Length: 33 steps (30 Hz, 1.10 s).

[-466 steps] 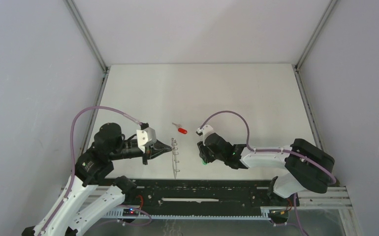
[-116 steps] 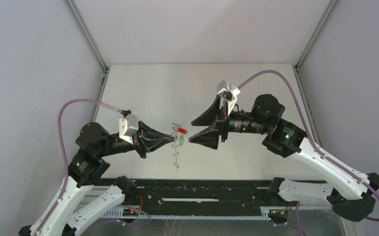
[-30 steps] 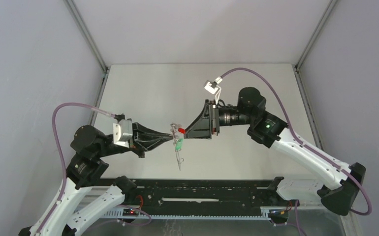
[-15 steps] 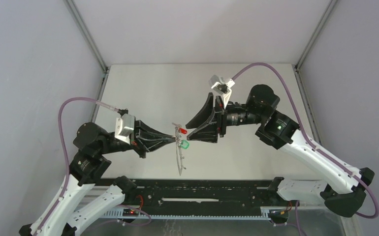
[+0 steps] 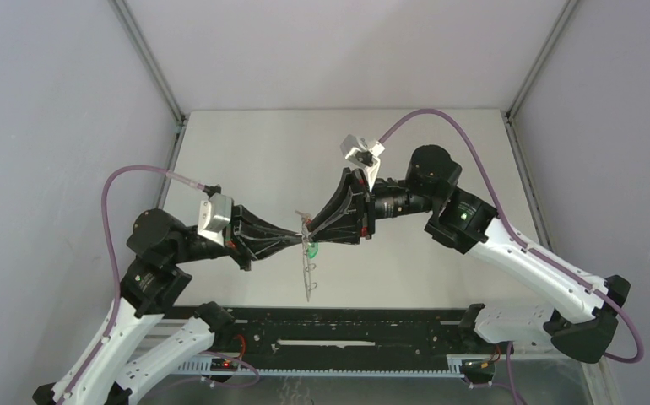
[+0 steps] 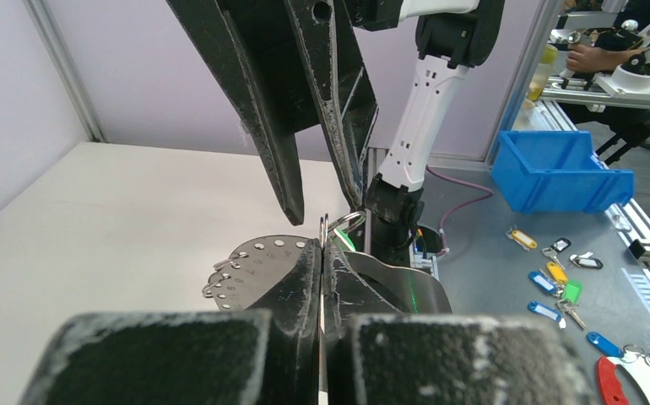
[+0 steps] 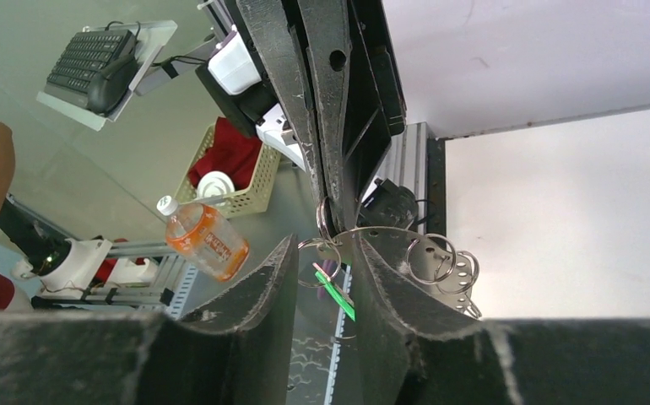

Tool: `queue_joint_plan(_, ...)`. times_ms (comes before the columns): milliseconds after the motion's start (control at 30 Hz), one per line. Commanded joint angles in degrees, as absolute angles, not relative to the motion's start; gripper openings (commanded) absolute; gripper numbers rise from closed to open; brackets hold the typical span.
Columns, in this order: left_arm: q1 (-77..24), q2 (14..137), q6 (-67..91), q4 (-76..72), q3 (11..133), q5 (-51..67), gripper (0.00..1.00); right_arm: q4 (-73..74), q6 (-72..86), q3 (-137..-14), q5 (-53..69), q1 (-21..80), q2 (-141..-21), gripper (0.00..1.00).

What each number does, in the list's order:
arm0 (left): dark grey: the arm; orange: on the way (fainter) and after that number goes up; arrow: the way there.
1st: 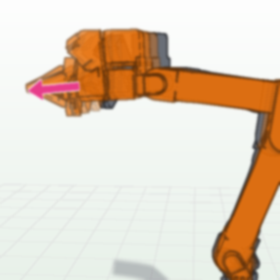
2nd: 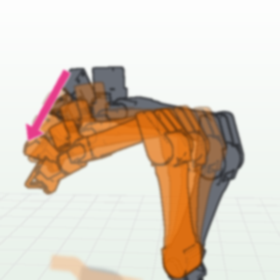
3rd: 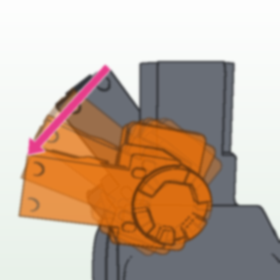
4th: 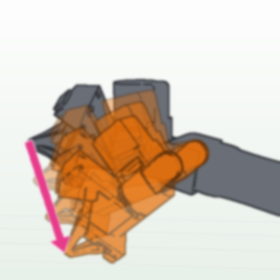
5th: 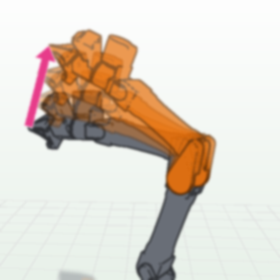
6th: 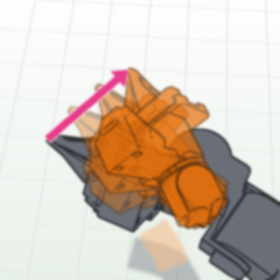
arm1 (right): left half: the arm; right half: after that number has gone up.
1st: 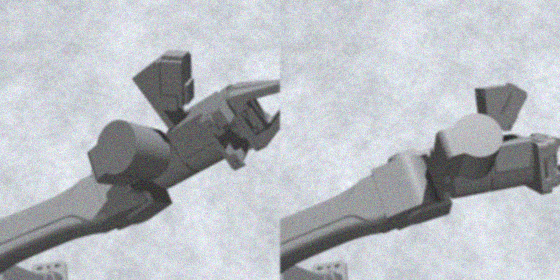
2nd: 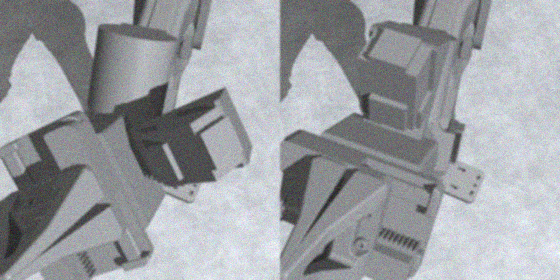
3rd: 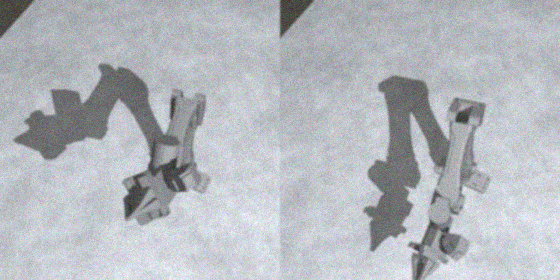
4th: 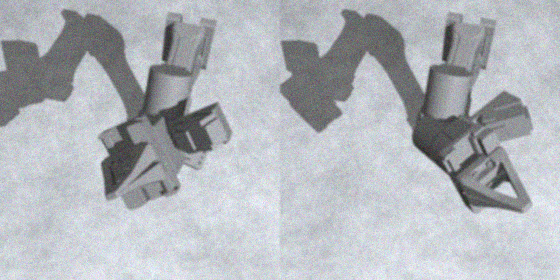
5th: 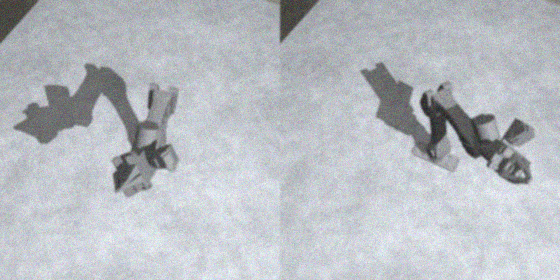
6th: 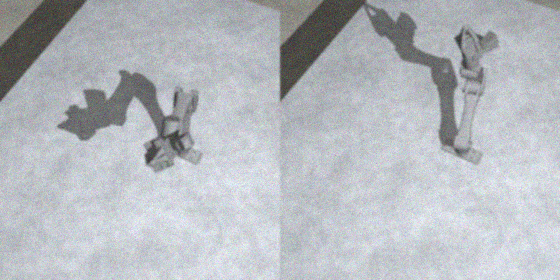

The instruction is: Put the keys on the keyring

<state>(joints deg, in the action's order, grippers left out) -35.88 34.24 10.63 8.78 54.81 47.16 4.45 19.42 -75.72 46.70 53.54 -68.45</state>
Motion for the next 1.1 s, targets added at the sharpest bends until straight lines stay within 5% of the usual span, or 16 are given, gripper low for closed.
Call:
queue_joint_plan(0,-35.86,34.06,11.87,6.47,54.23,47.72,0.00,1.20,19.43,-78.24,47.17,54.51,-69.28,0.35)
queue_joint_plan(267,-35.80,33.93,12.87,7.30,53.88,46.78,0.00,0.53,20.06,-78.24,48.09,55.50,-69.75,0.30)
queue_joint_plan(500,-35.85,34.09,13.19,7.12,53.64,46.89,0.00,1.25,19.48,-78.28,47.05,55.71,-69.65,0.01)
queue_joint_plan(633,-35.81,34.50,11.58,9.32,53.17,46.67,0.00,2.46,18.83,-78.26,46.32,56.05,-69.32,0.00)
queue_joint_plan(1067,-35.85,37.31,-7.17,28.11,57.90,45.85,0.41,29.86,6.96,-86.62,32.10,62.30,-73.15,0.00)
